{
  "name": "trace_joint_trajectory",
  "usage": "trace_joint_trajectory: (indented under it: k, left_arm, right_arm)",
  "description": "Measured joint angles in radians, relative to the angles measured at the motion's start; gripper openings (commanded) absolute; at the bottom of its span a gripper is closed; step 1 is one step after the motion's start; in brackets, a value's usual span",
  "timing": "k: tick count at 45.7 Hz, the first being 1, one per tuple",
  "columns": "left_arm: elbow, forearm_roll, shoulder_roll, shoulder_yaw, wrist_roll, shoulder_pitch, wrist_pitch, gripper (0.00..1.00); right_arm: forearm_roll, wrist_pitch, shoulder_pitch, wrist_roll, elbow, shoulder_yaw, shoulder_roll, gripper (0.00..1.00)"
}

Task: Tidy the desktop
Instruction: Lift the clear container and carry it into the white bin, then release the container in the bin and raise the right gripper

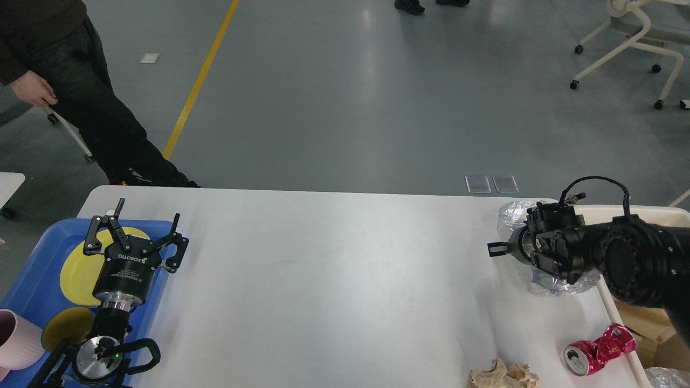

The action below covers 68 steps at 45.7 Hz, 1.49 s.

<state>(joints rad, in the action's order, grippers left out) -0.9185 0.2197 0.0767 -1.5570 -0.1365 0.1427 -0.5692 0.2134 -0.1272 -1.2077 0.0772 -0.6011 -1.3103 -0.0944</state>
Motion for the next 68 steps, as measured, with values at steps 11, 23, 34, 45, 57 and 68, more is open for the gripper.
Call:
trace_joint_trajectory:
  k: [11, 23, 34, 45, 57, 68]
  left_arm:
    - [0.0, 0.001, 0.0, 0.0, 0.0, 0.0, -0.001, 0.96]
    - [0.0, 0.001, 0.0, 0.0, 0.0, 0.0, -0.002, 0.96]
    - [0.0, 0.001, 0.0, 0.0, 0.0, 0.0, -0.002, 0.96]
    - [0.0, 0.001, 0.0, 0.0, 0.0, 0.0, -0.002, 0.96]
    - [0.0, 0.0, 0.0, 0.0, 0.0, 0.0, -0.001, 0.96]
    - [0.001, 0.0, 0.0, 0.0, -0.002, 0.0, -0.001, 0.96]
  right_arm:
    - [-0.178, -0.304, -0.361, -0.047, -0.201, 0.013, -0.062, 0.0]
    - [-0.315, -0.51, -0.796, -0.112, -0.524, -0.025, -0.149, 0.0]
    - [-0.373, -0.489, -1.078, -0.203, -0.85, -0.077, -0.257, 0.0]
    - [-0.401, -0.4, -1.17, -0.207, -0.942, -0.191, -0.281, 0.0]
    - [-0.358, -0.276, -0.981, -0.207, -0.822, -0.248, -0.475, 0.0]
    - [-0.331, -0.235, -0.512, -0.196, -0.429, -0.056, -0.583, 0.0]
